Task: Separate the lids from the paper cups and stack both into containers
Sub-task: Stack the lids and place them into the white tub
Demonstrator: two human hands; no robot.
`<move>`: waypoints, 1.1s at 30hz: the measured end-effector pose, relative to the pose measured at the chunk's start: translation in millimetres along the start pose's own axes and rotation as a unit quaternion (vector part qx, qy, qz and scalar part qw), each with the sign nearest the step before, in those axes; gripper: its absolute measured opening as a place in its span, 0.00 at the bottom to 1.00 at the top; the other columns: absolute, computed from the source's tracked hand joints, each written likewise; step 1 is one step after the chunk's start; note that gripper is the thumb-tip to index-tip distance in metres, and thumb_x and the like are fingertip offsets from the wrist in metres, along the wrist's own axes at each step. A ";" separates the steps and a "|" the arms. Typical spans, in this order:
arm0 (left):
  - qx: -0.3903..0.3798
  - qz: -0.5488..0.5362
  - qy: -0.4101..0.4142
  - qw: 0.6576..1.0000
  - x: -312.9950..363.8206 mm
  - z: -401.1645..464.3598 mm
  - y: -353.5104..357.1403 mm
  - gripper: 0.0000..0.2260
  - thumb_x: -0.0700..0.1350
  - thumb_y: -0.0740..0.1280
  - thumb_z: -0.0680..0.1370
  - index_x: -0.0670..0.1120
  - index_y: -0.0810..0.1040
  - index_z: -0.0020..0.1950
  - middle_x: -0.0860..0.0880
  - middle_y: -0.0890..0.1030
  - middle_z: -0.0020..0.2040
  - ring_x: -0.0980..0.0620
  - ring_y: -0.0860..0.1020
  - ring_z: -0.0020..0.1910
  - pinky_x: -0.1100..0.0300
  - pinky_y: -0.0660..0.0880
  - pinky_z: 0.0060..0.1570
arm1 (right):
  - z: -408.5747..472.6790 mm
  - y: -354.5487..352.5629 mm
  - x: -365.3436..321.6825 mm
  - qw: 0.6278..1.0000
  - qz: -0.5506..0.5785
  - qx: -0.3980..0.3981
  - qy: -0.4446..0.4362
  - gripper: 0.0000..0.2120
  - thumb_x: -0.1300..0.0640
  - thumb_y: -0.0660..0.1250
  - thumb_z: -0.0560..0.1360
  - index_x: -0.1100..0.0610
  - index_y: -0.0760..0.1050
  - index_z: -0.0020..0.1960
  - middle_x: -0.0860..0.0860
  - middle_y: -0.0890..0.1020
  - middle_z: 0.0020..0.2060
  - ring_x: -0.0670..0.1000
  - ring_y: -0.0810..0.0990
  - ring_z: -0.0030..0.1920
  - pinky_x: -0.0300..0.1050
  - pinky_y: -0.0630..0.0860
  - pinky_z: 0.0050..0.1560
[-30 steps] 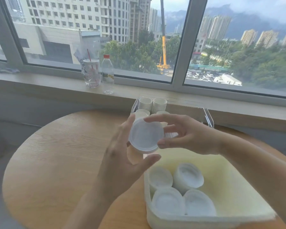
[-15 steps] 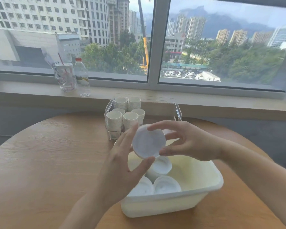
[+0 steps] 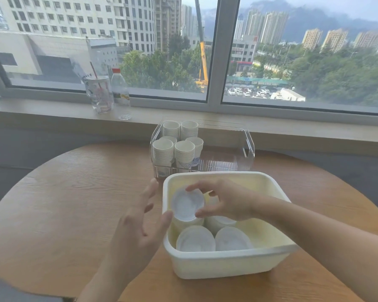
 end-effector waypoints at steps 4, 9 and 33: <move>-0.015 -0.027 0.005 1.000 1.4 -0.9 3.2 0.32 0.64 0.65 0.77 0.61 0.65 0.80 0.65 0.74 0.75 0.65 0.74 0.71 0.68 0.72 0.67 | 6.0 11.7 4.3 0.999 -0.032 -0.020 0.011 0.30 0.43 0.77 0.74 0.38 0.71 0.74 0.42 0.78 0.67 0.40 0.73 0.66 0.42 0.70 0.69; -0.018 -0.035 0.015 0.999 0.8 -0.8 3.3 0.30 0.62 0.65 0.78 0.61 0.65 0.79 0.61 0.74 0.76 0.63 0.73 0.72 0.68 0.72 0.68 | 7.1 16.6 7.3 0.997 -0.065 -0.038 0.020 0.30 0.41 0.73 0.77 0.37 0.67 0.76 0.47 0.76 0.67 0.45 0.67 0.70 0.43 0.66 0.69; -0.094 0.092 0.024 0.991 20.1 -24.8 -0.7 0.51 0.81 0.64 0.69 0.56 0.58 0.85 0.66 0.56 0.83 0.70 0.53 0.80 0.55 0.59 0.81 | -92.4 -12.5 -1.5 0.985 -0.136 0.093 0.051 0.38 0.20 0.51 0.73 0.31 0.55 0.80 0.38 0.56 0.82 0.42 0.46 0.83 0.44 0.44 0.80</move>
Point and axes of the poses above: each hand's wrist, its own z-axis towards the middle knuckle, its own y-axis out of the palm, x = y × z, the point moved 1 cm from there along z, towards the middle knuckle
